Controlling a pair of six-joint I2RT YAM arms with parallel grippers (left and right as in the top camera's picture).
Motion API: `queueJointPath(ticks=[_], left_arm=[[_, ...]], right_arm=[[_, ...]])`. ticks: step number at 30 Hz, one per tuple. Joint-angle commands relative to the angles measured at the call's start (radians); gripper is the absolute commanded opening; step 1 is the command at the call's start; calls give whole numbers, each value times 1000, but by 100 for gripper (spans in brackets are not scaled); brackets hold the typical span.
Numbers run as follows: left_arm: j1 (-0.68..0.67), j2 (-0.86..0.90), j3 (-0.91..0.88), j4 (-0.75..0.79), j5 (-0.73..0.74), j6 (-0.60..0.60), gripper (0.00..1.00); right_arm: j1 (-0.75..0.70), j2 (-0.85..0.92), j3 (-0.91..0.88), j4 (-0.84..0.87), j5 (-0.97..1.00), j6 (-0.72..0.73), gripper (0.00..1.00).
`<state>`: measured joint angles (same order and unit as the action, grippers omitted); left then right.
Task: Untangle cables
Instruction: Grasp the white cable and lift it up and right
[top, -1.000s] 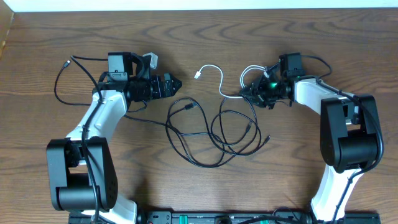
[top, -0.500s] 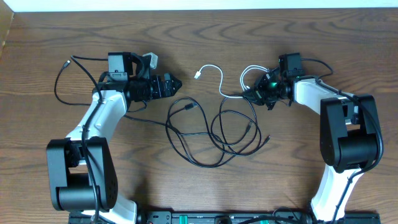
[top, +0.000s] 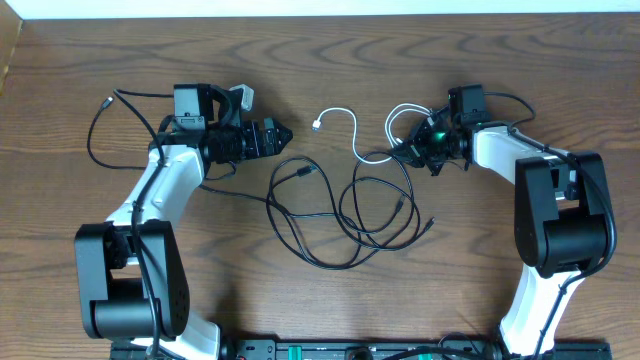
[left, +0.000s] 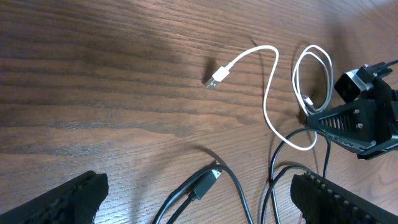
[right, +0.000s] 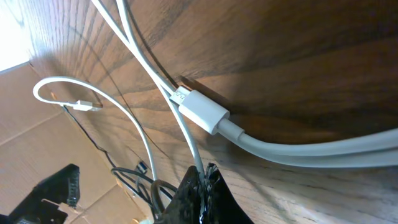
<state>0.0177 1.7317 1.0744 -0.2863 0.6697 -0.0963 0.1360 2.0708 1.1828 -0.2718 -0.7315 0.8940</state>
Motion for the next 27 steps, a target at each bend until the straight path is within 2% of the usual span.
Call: queueJointPath(ticks=[1, 5, 14, 17, 27], left_arm=[[2, 6, 21, 0, -8, 10, 100], [2, 6, 21, 0, -8, 10, 100], [2, 6, 21, 0, -8, 10, 100], [2, 6, 21, 0, -8, 10, 100], [2, 6, 21, 0, -8, 10, 100]], right_arm=[[-2, 5, 8, -1, 0, -50, 1], [-18, -19, 8, -20, 10, -121, 1], [-19, -245, 8, -158, 324, -354, 1], [-19, -339, 8, -199, 416, -381, 1], [-21, -586, 8, -172, 419, -413, 1]])
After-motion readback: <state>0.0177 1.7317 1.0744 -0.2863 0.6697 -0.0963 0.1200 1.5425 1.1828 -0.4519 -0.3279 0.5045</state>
